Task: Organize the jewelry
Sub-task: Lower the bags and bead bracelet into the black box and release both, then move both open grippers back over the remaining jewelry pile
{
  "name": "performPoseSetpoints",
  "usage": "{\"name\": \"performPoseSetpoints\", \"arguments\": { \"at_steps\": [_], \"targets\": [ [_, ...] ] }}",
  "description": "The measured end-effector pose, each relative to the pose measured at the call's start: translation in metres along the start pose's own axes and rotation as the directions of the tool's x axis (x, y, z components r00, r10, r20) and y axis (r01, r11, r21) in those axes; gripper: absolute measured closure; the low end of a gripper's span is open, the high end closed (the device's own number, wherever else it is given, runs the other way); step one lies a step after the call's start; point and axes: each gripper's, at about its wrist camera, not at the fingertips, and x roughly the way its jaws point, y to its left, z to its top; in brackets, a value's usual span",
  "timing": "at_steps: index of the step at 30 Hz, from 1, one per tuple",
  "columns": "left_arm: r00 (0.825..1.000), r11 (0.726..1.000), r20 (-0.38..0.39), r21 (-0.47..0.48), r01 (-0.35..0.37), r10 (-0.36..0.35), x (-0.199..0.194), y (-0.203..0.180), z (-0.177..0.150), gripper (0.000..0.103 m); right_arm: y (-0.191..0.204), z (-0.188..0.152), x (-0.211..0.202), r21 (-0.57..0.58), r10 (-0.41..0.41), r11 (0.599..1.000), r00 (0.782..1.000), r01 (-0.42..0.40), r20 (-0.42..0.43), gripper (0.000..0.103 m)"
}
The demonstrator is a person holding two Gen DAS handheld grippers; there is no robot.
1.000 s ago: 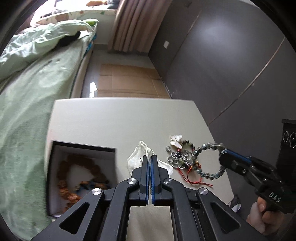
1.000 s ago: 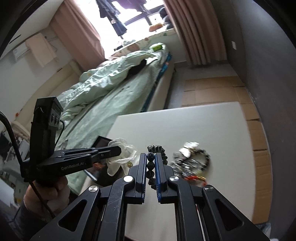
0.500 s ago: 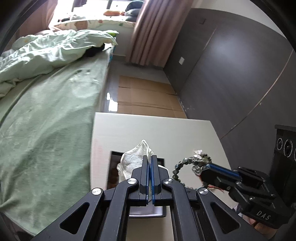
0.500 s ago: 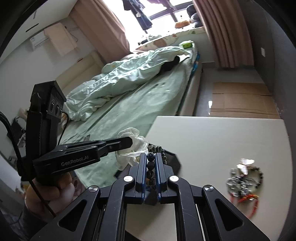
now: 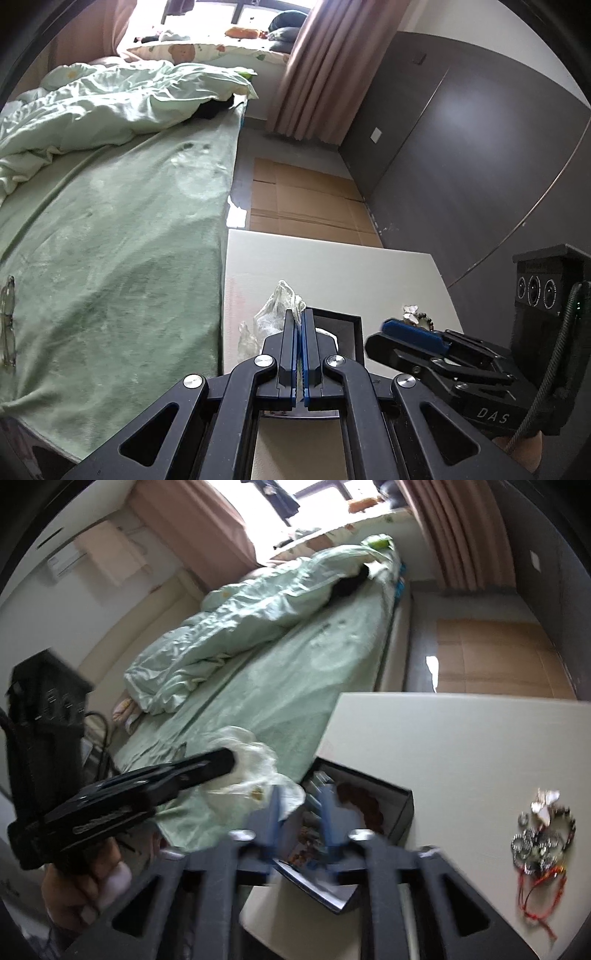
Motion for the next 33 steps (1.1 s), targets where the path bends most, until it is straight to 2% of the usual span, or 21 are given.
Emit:
{"name": "performPoseSetpoints", "arguments": {
  "at_steps": [1,9,13,15,17,19,22,31,33],
  "targets": [
    [1.0,1.0,0.0,0.004,0.004,-0.004,0.0,0.0,0.0,0.102,-0.001,-0.002,-0.002,0.007,-0.01,1.0,1.0,0.01,0.006,0.06],
    [0.998,0.999,-0.035,0.024,0.044,-0.043,0.018,-0.016,-0.005,0.102,-0.021,-0.024,-0.045,0.07,-0.087,0.994,0.995,0.083,0.054,0.059],
    [0.99,0.994,-0.101,0.029,0.105,-0.102,0.034,-0.025,-0.006,0.097,-0.042,-0.046,-0.071,0.146,-0.125,0.983,0.988,0.111,0.086,0.051],
    [0.99,0.995,-0.119,0.045,0.084,-0.078,0.037,-0.031,-0.009,0.087,-0.053,-0.057,-0.08,0.179,-0.138,0.976,0.986,0.12,0.092,0.051],
    [0.992,0.997,-0.11,0.044,0.068,-0.063,0.037,-0.035,-0.012,0.057,-0.061,-0.066,-0.087,0.208,-0.144,0.971,0.985,0.122,0.097,0.051],
    [0.993,0.997,-0.09,0.039,0.073,-0.069,0.035,-0.037,-0.015,0.041,-0.068,-0.074,-0.095,0.229,-0.149,0.966,0.983,0.122,0.105,0.051],
    [0.995,0.996,-0.081,0.058,0.064,-0.059,0.031,-0.046,-0.019,0.04,-0.078,-0.085,-0.108,0.25,-0.161,0.96,0.98,0.127,0.12,0.051],
    [0.991,0.989,-0.102,0.106,0.098,-0.087,0.035,-0.087,-0.031,0.04,-0.111,-0.108,-0.146,0.305,-0.216,0.938,0.967,0.167,0.134,0.051],
    [0.99,0.986,-0.107,0.123,0.109,-0.096,0.037,-0.098,-0.034,0.04,-0.115,-0.111,-0.152,0.313,-0.227,0.933,0.964,0.176,0.137,0.047]
  ]
}}
